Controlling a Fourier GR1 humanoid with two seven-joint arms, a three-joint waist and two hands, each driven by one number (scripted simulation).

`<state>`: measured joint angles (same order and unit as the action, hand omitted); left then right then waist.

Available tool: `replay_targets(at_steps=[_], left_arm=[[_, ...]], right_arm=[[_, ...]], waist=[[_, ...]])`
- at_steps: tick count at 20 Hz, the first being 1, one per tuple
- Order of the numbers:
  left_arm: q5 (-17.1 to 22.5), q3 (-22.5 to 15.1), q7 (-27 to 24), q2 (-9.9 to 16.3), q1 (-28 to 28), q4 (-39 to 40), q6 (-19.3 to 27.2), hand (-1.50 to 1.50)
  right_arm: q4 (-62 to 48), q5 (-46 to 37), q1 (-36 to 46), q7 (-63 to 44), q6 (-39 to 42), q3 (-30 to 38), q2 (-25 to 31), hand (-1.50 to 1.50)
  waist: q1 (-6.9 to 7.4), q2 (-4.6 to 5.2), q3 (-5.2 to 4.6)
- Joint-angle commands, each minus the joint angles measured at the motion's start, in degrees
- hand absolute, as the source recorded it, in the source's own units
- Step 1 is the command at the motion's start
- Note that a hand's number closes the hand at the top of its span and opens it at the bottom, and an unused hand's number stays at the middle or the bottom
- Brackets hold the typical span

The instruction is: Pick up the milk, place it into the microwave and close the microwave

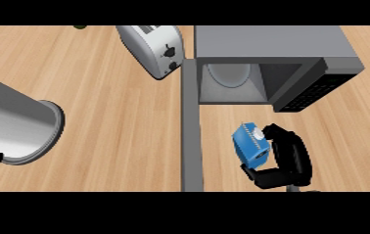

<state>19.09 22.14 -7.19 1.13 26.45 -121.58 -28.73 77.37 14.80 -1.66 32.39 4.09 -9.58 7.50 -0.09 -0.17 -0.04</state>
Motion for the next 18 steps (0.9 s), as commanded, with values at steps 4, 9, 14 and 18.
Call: replay_targets(at_steps=[4, 9, 14, 18], left_arm=[[2.05, 2.96, -1.25, 0.08, 0.60, 2.63, -3.27, -1.50], [3.14, 5.32, -1.14, 1.12, -0.49, 2.73, -3.83, -1.50], [6.29, 6.31, 4.40, 1.87, -1.45, -0.47, -1.61, -1.50], [3.13, 6.61, 0.36, 0.27, -2.04, 4.13, -4.18, -1.50]], right_arm=[[16.61, -3.18, -7.20, -11.29, -7.60, -6.32, -4.03, 1.50], [21.16, -7.36, -7.31, -16.00, -14.68, -11.38, -7.35, 1.50], [21.22, -8.47, -0.12, -18.98, -22.64, -14.59, -7.45, 1.50], [17.31, -10.37, 8.19, -21.45, -26.27, -11.86, -7.48, 1.50]], waist=[[0.12, 0.06, 0.01], [0.28, 0.11, 0.03], [0.36, 0.14, 0.04], [0.44, 0.15, 0.03]])
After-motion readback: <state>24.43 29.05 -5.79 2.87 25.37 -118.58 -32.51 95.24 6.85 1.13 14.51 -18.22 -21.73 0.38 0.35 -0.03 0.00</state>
